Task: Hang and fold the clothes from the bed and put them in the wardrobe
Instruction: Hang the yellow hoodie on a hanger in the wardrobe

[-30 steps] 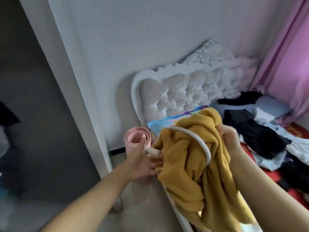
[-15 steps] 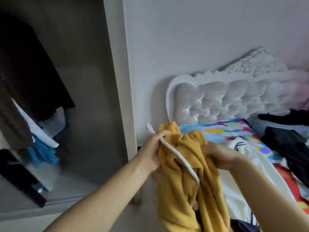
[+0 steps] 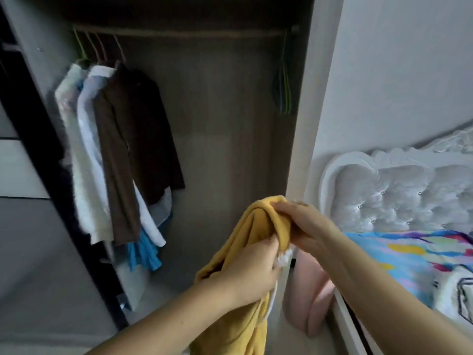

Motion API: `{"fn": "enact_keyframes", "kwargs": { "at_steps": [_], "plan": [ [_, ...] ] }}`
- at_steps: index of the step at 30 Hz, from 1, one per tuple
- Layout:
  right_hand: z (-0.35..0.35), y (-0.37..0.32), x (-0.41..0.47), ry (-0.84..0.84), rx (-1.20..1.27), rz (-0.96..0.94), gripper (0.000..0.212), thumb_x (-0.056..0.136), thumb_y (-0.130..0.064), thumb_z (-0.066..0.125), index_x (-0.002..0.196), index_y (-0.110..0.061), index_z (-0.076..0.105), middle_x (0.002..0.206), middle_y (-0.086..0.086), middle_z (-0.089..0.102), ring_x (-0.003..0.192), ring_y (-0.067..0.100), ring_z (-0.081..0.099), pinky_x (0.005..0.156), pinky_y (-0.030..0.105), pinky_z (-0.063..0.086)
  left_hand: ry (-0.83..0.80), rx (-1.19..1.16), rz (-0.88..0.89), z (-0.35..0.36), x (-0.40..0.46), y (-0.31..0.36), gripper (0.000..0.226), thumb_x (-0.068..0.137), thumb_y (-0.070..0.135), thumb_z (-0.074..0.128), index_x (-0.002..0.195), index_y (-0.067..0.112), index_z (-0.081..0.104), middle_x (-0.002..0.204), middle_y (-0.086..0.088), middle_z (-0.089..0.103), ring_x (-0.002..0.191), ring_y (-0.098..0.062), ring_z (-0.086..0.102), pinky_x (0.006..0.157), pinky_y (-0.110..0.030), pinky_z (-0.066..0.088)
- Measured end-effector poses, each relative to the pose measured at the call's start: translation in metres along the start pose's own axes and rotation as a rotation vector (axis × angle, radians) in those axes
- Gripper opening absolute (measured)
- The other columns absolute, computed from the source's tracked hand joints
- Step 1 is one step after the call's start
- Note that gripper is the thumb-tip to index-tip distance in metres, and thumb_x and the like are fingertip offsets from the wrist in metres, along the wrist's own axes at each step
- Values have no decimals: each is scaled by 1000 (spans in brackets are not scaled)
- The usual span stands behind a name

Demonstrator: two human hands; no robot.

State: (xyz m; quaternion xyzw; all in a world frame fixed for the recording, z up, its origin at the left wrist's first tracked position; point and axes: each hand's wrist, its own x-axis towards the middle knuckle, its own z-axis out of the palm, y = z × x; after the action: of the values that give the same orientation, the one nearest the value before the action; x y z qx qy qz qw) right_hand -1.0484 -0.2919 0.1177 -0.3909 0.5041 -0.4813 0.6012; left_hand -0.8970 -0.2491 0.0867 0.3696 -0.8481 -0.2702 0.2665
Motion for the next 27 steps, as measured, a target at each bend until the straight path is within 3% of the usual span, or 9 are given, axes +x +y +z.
{"fn": "enact_keyframes", "kwargs": {
  "at_steps": [2, 4, 6, 8, 12, 15, 19, 24, 27],
  "plan": [
    [31, -7, 18, 16, 61, -39, 16, 90, -26, 63, 97, -11, 68, 84, 10, 72, 73, 20, 71, 66, 35, 56, -129, -75, -8, -23, -16, -33, 48, 96, 47, 47, 140, 45, 27, 137, 30, 39, 122, 12, 38, 102, -10, 33],
    [55, -20, 31, 58, 148, -80, 21, 91, -27, 63, 105, -12, 66, 81, 8, 74, 71, 19, 72, 61, 33, 57, -204, -367, -95, -49, -35, -62, 51, 88, 62, 47, 135, 52, 32, 136, 44, 33, 124, 20, 33, 98, 0, 28],
    [73, -32, 43, 73, 229, -119, 24, 91, -26, 63, 109, -10, 64, 78, 7, 75, 69, 18, 73, 58, 33, 57, 35, -690, -272, -69, -51, -98, 46, 85, 64, 46, 107, 29, 66, 109, 13, 70, 101, -4, 65, 85, -15, 47],
    [89, -38, 52, 69, 296, -142, 24, 90, -26, 63, 109, -10, 62, 79, 7, 75, 71, 20, 73, 56, 34, 58, 172, -688, -570, -85, -56, -137, 60, 84, 66, 42, 79, 11, 67, 74, -7, 72, 65, -19, 68, 70, -31, 51],
    [119, -35, 71, -11, 318, -158, 26, 90, -28, 63, 111, -11, 63, 91, 9, 75, 82, 24, 73, 62, 38, 59, -98, -837, -976, -98, -39, -175, 80, 80, 78, 36, 103, 6, 61, 91, -15, 73, 73, -23, 72, 60, -33, 57],
    [135, -34, 89, -65, 220, -187, 29, 90, -30, 63, 113, -13, 64, 99, 10, 74, 88, 24, 72, 70, 39, 58, 40, -1099, -1033, -101, -13, -184, 62, 76, 61, 67, 116, 21, 41, 118, -14, 61, 97, -32, 66, 71, -45, 57],
    [131, -47, 117, -97, 105, -247, 29, 93, -33, 59, 111, -12, 66, 102, 11, 72, 87, 24, 72, 74, 38, 58, 106, -989, -1098, -98, 30, -189, 20, 90, 22, 65, 91, 5, 56, 84, -13, 58, 74, -25, 58, 61, -38, 51],
    [111, -85, 149, -147, -283, -330, 27, 95, -34, 56, 104, -12, 67, 98, 11, 71, 92, 25, 68, 86, 39, 56, 253, -1069, -1065, -122, 84, -208, 24, 96, 16, 54, 85, -2, 63, 89, -24, 66, 90, -37, 62, 88, -50, 50],
    [108, -112, 170, -93, -706, -324, 26, 94, -41, 54, 99, -19, 67, 101, 3, 69, 96, 19, 66, 86, 35, 56, 329, -1194, -1007, -152, 119, -223, 50, 96, 9, 49, 52, -5, 66, 60, -22, 65, 65, -33, 66, 63, -41, 57]
  ]
}}
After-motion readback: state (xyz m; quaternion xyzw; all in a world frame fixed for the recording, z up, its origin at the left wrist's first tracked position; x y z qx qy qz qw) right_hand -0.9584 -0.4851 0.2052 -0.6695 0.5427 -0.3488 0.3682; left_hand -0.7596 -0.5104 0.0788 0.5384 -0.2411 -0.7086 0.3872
